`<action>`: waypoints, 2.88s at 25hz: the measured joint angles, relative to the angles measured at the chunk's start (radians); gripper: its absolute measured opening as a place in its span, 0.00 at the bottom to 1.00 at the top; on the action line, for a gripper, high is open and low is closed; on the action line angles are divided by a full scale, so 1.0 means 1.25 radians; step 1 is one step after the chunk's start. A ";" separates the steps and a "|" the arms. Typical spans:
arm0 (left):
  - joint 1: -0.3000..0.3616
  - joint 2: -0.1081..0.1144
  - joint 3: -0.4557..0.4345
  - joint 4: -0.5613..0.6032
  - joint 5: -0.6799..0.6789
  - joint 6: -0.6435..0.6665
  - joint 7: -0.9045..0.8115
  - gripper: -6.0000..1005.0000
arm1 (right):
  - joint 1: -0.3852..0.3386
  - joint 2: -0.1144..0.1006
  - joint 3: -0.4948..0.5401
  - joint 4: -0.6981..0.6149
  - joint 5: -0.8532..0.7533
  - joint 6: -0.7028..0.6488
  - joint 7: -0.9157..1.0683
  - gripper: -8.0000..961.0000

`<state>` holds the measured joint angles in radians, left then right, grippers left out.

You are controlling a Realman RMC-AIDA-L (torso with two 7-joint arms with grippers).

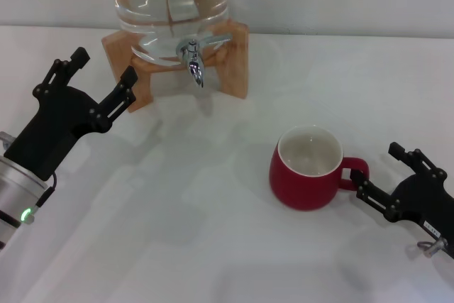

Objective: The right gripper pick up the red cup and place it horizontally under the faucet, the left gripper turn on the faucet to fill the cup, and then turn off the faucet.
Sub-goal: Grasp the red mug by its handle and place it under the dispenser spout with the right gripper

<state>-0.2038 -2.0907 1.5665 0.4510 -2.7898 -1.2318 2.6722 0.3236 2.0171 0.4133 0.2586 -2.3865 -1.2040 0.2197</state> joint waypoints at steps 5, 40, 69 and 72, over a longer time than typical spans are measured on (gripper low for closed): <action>-0.001 0.000 0.000 0.000 0.000 0.000 0.000 0.87 | 0.000 0.000 0.001 0.006 0.010 0.006 0.000 0.85; 0.002 0.000 0.000 0.001 0.000 0.000 0.000 0.87 | 0.012 0.001 0.030 0.031 0.018 0.043 -0.004 0.83; 0.004 -0.001 0.008 0.005 -0.008 -0.001 0.000 0.87 | 0.031 0.001 0.003 0.031 0.001 0.052 -0.004 0.18; 0.004 -0.001 0.008 0.005 -0.009 -0.001 0.000 0.87 | 0.033 0.001 0.003 0.031 -0.002 0.049 -0.004 0.17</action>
<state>-0.1994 -2.0924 1.5770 0.4568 -2.8013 -1.2333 2.6722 0.3650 2.0188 0.4172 0.2974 -2.3895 -1.1426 0.2147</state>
